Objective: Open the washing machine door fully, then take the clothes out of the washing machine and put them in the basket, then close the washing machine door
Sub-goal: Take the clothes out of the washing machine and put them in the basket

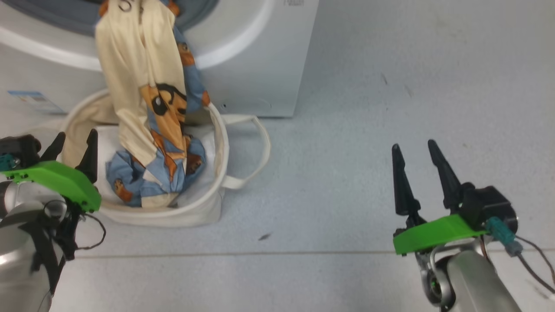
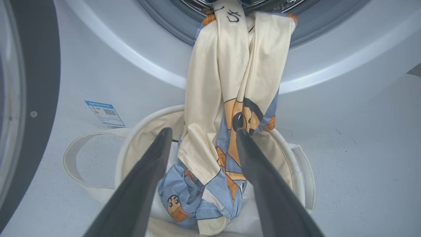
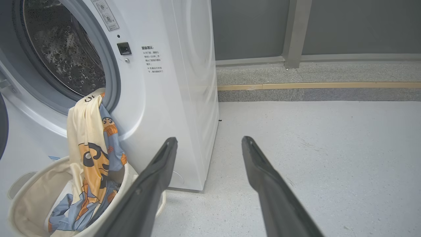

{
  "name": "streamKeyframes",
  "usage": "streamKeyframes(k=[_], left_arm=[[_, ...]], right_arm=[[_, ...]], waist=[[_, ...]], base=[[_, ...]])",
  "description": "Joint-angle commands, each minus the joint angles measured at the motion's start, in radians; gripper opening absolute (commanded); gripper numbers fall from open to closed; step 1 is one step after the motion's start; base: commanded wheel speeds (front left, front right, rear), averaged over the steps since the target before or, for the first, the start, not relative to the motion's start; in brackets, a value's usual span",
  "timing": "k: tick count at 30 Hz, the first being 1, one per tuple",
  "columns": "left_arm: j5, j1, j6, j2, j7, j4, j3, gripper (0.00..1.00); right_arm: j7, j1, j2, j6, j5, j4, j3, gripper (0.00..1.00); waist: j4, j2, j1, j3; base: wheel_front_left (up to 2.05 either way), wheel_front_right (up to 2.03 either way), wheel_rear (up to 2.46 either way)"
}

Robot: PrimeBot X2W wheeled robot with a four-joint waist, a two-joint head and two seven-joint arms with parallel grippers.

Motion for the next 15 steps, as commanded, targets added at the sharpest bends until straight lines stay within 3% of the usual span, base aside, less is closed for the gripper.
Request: streamKeyframes(k=[1, 7, 15], left_arm=[[0.016, 0.018, -0.005, 0.071, -0.012, -0.061, 0.047, 1.00], [0.096, 0.176, 0.009, 0.113, -0.013, -0.322, 0.195, 1.00], [0.175, 0.548, 0.107, 0.109, -0.013, -0.723, 0.406, 1.00]], right_arm=[[-0.012, 0.022, 0.007, 0.001, 0.011, -0.017, 0.028, 1.00], [-0.012, 0.046, 0.011, 0.001, 0.029, 0.006, 0.048, 1.00], [-0.012, 0.086, 0.009, 0.001, 0.052, 0.033, 0.072, 1.00]], waist=[[0.015, 0.0000, 0.0000, -0.069], [0.019, 0.0000, 0.0000, -0.155], [0.026, 0.0000, 0.0000, -0.270]], base=[[0.00, 0.00, 0.00], [0.00, 0.00, 0.00], [0.00, 0.00, 0.00]])
